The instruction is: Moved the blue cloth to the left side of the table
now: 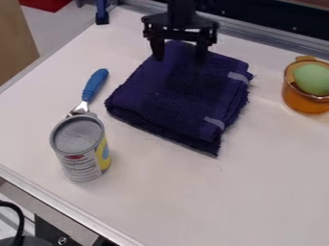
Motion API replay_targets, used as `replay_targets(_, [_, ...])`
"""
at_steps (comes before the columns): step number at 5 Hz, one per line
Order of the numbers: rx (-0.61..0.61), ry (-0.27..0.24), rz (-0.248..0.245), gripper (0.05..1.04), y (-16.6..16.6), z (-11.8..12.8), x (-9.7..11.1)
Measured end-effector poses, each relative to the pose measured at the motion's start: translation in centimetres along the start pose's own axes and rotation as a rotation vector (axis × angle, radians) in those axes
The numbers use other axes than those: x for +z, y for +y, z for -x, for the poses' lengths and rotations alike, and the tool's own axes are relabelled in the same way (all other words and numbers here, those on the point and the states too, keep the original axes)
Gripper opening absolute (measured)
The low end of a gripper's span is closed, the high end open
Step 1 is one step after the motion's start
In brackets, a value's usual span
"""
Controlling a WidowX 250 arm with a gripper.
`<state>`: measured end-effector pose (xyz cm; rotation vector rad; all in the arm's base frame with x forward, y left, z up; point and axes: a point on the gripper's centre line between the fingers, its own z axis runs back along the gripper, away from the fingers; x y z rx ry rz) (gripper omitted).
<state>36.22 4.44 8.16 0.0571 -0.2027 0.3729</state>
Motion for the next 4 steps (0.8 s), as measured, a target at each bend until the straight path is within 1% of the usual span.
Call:
replay_targets(1, [-0.008, 0.006, 0.023, 0.999, 0.1, 1.1, 1.6])
replay_targets(2, [-0.011, 0.047, 0.016, 0.999, 0.6, 2.8, 2.8])
replay_targets(3, [-0.052, 0.057, 0.045, 0.999, -0.1, 5.0, 4.1])
replay_targets(4, [-0.097, 0.062, 0.058, 0.999, -1.6, 7.0, 4.8])
